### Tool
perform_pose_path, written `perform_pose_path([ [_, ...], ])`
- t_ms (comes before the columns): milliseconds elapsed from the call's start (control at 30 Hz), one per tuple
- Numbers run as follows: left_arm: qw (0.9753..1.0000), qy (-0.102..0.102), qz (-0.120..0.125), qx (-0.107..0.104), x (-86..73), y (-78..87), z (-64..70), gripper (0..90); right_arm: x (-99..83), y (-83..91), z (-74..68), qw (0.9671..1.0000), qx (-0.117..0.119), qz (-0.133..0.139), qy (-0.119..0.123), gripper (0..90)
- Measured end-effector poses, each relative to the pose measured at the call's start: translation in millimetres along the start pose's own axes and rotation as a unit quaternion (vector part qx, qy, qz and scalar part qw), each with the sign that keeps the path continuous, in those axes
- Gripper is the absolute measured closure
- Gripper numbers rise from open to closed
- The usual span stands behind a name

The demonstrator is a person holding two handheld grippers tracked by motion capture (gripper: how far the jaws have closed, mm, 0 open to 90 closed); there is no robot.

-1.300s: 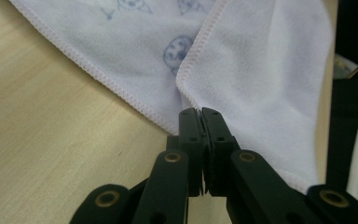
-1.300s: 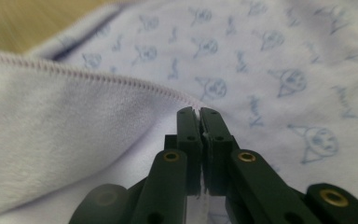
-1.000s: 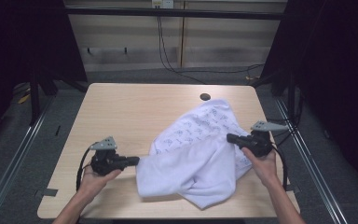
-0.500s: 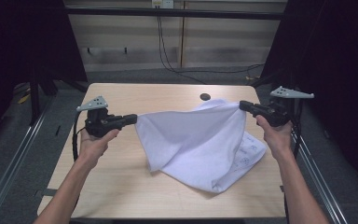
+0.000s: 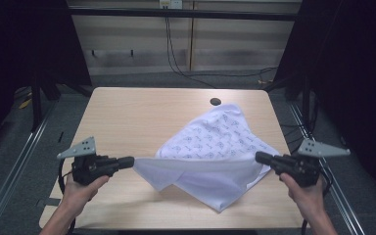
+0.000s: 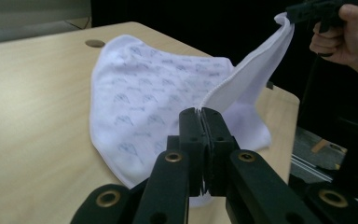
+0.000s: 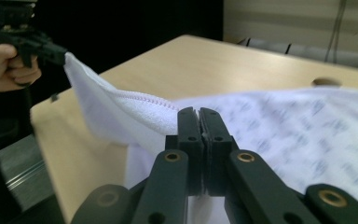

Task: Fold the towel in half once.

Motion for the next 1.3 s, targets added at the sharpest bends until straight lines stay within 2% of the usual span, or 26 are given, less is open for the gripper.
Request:
perform_pose_path([
  [67, 1.0000, -0.001, -0.008, -0.002, -13.1, 0.9, 9.4, 88.6, -15.0, 1.9, -9.0, 0.9999, 0.007, -0.010, 0.000, 88.2],
  [167, 0.9997, -0.009, -0.016, -0.017, -27.7, 5.9, 28.6, 88.6, -39.1, 10.4, -23.6, 0.9997, 0.016, -0.020, -0.003, 88.2],
  [300, 0.9989, -0.026, -0.004, -0.039, -33.4, 20.5, 58.9, 88.5, -52.5, 33.7, -45.8, 0.9997, 0.021, -0.015, 0.001, 88.0],
  [367, 0.9979, -0.036, -0.004, -0.053, -37.8, 25.2, 69.6, 88.4, -56.6, 45.4, -58.0, 0.9997, 0.022, -0.010, 0.005, 87.7],
  [433, 0.9964, -0.047, -0.021, -0.067, -45.1, 26.3, 75.8, 87.9, -63.9, 51.8, -69.6, 0.9994, 0.026, -0.022, 0.012, 85.7],
  [500, 0.9959, -0.042, -0.028, -0.075, -51.4, 24.8, 75.8, 83.5, -72.6, 53.2, -76.6, 0.9988, 0.031, -0.036, 0.013, 79.7],
  [533, 0.9956, -0.037, -0.032, -0.079, -53.5, 23.6, 73.6, 79.8, -76.0, 53.3, -77.3, 0.9988, 0.027, -0.039, 0.011, 76.6],
  [567, 0.9959, -0.035, -0.033, -0.077, -54.6, 22.3, 69.9, 79.7, -78.4, 52.7, -76.6, 0.9988, 0.027, -0.040, 0.007, 74.3],
  [600, 0.9963, -0.027, -0.030, -0.075, -54.6, 20.4, 65.6, 79.7, -79.7, 51.5, -75.5, 0.9988, 0.032, -0.037, 0.004, 72.9],
  [667, 0.9962, -0.014, -0.034, -0.079, -53.2, 14.2, 53.8, 78.0, -80.5, 46.0, -70.4, 0.9989, 0.028, -0.037, -0.007, 71.8],
  [733, 0.9968, -0.002, -0.047, -0.065, -51.8, 1.0, 38.6, 76.7, -82.0, 32.6, -63.3, 0.9980, 0.003, -0.062, 0.006, 70.1],
  [767, 0.9964, 0.009, -0.053, -0.066, -50.8, -8.3, 30.7, 76.7, -83.3, 24.0, -58.7, 0.9972, 0.000, -0.074, 0.008, 70.0],
  [833, 0.9958, 0.011, -0.072, -0.057, -48.5, -29.5, 13.7, 78.2, -85.7, 4.8, -46.4, 0.9956, -0.007, -0.094, 0.006, 70.1],
  [900, 0.9937, 0.018, -0.097, -0.054, -45.2, -54.2, -2.4, 81.0, -86.9, -15.5, -29.0, 0.9937, -0.022, -0.110, 0.007, 71.4],
  [933, 0.9930, 0.014, -0.109, -0.042, -43.0, -67.1, -9.8, 82.5, -86.9, -25.7, -19.3, 0.9928, -0.021, -0.118, 0.003, 72.2],
  [967, 0.9915, 0.020, -0.121, -0.043, -40.8, -80.3, -16.6, 84.0, -86.9, -35.2, -10.0, 0.9916, -0.022, -0.127, 0.000, 73.3],
  [1033, 0.9887, 0.010, -0.146, -0.034, -38.5, -105.1, -25.2, 85.8, -87.3, -52.4, 6.5, 0.9881, -0.033, -0.151, 0.000, 75.4],
  [1067, 0.9879, 0.014, -0.151, -0.033, -38.8, -115.3, -27.2, 86.2, -88.5, -59.7, 13.8, 0.9858, -0.042, -0.163, 0.003, 75.5],
  [1100, 0.9858, 0.014, -0.163, -0.040, -40.8, -123.6, -27.2, 86.3, -90.3, -65.7, 21.0, 0.9831, -0.055, -0.174, 0.010, 75.0],
  [1133, 0.9828, 0.003, -0.182, -0.032, -44.2, -130.1, -26.2, 86.0, -92.6, -70.0, 27.3, 0.9808, -0.064, -0.184, 0.003, 73.5],
  [1200, 0.9763, -0.016, -0.215, -0.022, -53.2, -136.1, -24.2, 85.3, -97.5, -73.9, 37.1, 0.9786, -0.070, -0.193, -0.012, 68.6],
  [1233, 0.9770, -0.027, -0.211, -0.008, -56.3, -134.8, -24.1, 85.3, -100.6, -74.8, 39.6, 0.9774, -0.069, -0.199, -0.019, 65.0],
  [1300, 0.9759, -0.024, -0.217, -0.002, -59.0, -128.0, -24.7, 87.0, -108.8, -74.8, 41.6, 0.9746, -0.074, -0.210, -0.020, 58.4],
])
Point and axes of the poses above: each handheld gripper's, and its own axes: y roughly backward along the jaws, x roughly out of its top, z roughly to its right, the point moved 5 cm from there along -y, roughly forward along the jaws, and after that the axes turned 7 degrees about -z, right-handed, at the moved point
